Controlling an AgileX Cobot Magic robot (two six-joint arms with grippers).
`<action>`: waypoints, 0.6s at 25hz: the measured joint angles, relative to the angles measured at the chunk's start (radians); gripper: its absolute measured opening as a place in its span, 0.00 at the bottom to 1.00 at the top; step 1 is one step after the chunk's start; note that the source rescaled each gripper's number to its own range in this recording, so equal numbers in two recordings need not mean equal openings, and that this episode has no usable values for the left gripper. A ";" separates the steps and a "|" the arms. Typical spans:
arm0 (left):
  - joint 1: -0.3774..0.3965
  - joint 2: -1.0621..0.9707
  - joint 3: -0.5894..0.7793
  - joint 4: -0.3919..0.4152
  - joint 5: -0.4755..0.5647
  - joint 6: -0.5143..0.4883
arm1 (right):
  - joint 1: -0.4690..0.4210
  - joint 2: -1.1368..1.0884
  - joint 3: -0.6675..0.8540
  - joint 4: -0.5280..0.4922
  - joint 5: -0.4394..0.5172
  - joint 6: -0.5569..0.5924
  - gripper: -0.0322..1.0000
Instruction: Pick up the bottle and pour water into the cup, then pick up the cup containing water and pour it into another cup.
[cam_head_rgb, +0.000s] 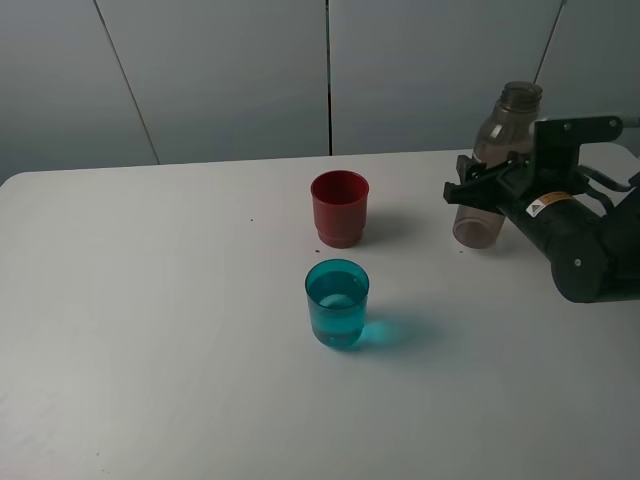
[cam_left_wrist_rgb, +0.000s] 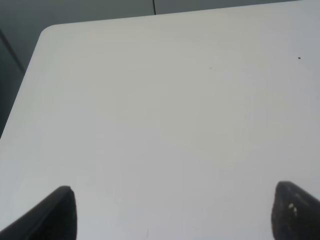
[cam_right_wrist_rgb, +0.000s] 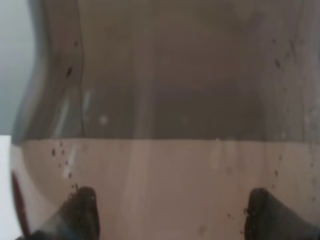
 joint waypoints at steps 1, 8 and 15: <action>0.000 0.000 0.000 0.000 0.000 0.000 | 0.000 0.006 0.000 0.000 0.000 0.000 0.04; 0.000 0.000 0.000 0.000 0.000 0.000 | 0.000 0.017 -0.002 0.000 -0.005 0.009 0.04; 0.000 0.000 0.000 0.000 0.000 0.000 | 0.000 0.030 -0.002 0.000 0.010 0.009 0.04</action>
